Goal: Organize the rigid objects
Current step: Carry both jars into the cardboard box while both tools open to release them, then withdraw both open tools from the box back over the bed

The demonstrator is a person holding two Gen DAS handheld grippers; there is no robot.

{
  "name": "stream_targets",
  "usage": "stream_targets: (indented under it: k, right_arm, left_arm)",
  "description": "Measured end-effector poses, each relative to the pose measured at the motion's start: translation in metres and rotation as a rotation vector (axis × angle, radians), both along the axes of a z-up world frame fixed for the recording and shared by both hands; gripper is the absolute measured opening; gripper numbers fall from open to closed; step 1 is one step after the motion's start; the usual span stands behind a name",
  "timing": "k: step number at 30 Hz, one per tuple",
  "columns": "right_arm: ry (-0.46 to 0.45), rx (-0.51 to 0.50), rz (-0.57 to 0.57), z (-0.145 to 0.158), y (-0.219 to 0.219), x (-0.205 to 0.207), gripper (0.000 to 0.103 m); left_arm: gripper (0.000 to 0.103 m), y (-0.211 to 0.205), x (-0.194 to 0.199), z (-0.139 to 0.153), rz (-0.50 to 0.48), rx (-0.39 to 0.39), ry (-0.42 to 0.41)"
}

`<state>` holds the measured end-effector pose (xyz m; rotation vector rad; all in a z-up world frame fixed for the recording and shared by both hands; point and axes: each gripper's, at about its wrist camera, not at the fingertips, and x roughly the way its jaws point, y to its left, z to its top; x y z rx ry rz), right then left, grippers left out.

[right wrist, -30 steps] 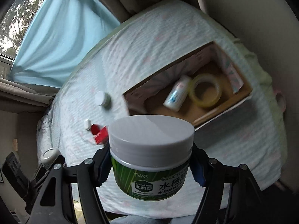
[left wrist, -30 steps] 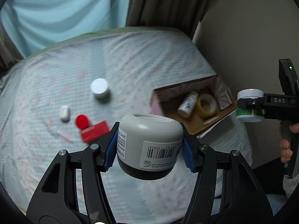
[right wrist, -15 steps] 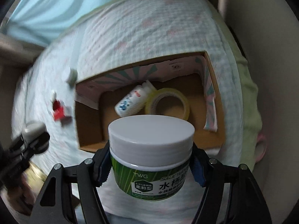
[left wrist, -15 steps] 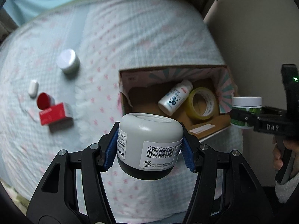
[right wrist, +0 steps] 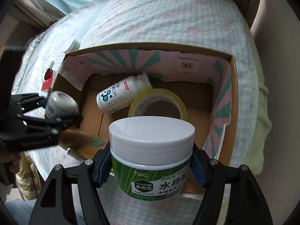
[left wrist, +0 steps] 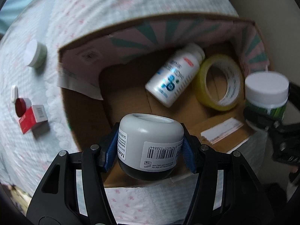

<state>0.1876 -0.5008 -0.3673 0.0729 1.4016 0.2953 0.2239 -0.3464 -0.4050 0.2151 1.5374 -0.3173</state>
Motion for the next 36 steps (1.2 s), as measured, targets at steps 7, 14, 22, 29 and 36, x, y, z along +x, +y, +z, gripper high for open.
stream_targets:
  k: [7,14,22,29,36]
  right_arm:
    - [0.01,0.061,-0.077,-0.003,-0.005,0.014,0.072]
    - [-0.027,0.108,-0.259,0.019,-0.032,0.012,0.103]
    - [-0.056,0.1,-0.288,0.049,-0.03,-0.002,0.103]
    - [-0.06,0.074,-0.245,0.069,-0.016,-0.007,0.103]
    - [-0.107,0.078,-0.268,0.09,-0.007,-0.022,0.103]
  left_arm:
    - [0.098,-0.019,-0.018,0.014,-0.137,0.016,-0.05]
    - [0.103,-0.005,-0.031,0.034,-0.107,-0.003,-0.06]
    - [0.103,0.022,-0.052,0.067,-0.036,-0.013,-0.119]
    - [0.103,0.042,-0.065,0.104,-0.008,-0.014,-0.184]
    - [0.103,0.085,-0.081,0.128,0.078,-0.073,-0.193]
